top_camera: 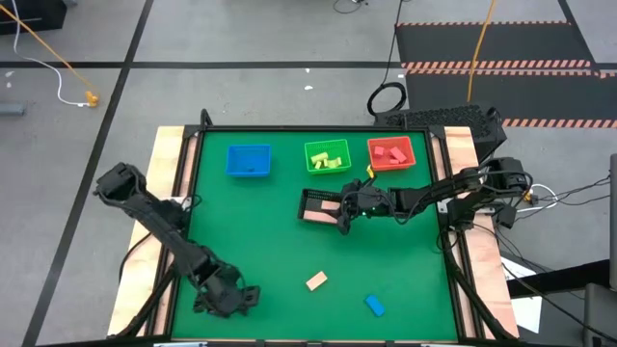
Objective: Sort & place blocks by color
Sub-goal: Put the left blue block into the blue bin
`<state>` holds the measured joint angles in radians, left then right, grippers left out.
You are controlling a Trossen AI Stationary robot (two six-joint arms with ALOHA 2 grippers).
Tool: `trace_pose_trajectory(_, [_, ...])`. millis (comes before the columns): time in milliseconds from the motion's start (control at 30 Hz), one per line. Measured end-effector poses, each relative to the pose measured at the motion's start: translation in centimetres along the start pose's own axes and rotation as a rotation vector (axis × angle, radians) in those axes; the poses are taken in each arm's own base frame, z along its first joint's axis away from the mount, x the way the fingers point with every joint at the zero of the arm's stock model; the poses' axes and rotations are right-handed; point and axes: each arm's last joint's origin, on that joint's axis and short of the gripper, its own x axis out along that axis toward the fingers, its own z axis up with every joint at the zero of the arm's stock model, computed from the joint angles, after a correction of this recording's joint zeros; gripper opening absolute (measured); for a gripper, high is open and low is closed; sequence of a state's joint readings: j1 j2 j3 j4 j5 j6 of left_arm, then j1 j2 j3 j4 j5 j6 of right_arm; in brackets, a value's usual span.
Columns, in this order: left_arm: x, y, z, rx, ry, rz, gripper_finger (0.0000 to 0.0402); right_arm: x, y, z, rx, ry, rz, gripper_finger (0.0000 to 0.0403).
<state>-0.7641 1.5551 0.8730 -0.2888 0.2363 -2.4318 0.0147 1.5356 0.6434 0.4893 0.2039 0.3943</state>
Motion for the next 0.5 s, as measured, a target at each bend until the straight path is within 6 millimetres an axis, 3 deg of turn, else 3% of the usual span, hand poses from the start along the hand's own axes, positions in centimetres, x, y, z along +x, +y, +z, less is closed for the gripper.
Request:
trace_pose_trajectory(267, [0.4, 3.5, -0.8, -0.132, -0.044, 0.24, 0.0237, 0.0, 0.0, -0.1, -0.045, 0.008, -0.003, 0.0231])
trace_pose_trajectory(500, [0.1, 4.2, 0.1, -0.182, -0.128, 0.335, 0.0237, 0.0, -0.2, -0.5, -0.055, 0.052, -0.02, 0.0231])
